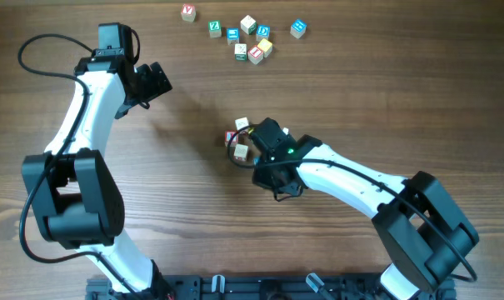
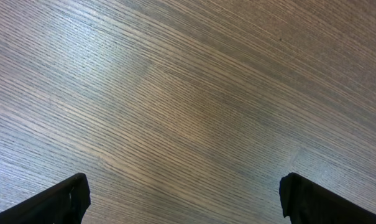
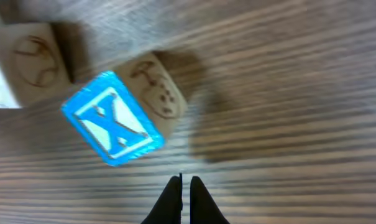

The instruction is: Form a circle

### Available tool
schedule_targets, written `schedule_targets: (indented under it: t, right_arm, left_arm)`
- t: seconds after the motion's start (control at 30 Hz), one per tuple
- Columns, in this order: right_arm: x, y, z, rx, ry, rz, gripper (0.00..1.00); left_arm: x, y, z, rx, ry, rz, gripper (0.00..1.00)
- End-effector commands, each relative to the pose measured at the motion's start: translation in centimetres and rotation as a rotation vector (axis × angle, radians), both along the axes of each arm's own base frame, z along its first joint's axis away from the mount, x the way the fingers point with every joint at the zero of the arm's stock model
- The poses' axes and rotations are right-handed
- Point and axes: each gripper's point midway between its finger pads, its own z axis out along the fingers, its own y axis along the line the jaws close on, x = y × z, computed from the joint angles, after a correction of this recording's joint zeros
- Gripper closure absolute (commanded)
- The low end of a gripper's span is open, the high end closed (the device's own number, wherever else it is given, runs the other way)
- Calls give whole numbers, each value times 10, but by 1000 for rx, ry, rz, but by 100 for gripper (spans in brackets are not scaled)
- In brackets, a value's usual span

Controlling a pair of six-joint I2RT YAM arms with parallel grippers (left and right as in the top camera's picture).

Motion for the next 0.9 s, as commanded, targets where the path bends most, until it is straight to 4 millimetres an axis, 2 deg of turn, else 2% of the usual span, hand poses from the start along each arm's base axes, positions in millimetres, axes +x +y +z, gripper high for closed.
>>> schedule_targets:
  t: [0.0, 0.6, 0.73, 0.87]
  right_arm:
    - [3, 4, 3, 22, -14, -11, 93]
    - [18, 3, 5, 6, -87, -28, 94]
    - [10, -1, 3, -4, -46, -47, 96]
    - [18, -1, 4, -12, -82, -56, 96]
  left_arm:
    - [3, 2, 11, 2, -28, -1, 0]
    - [3, 2, 11, 2, -28, -1, 0]
    - [3, 2, 11, 2, -28, -1, 0]
    - [3, 2, 11, 2, -28, -1, 0]
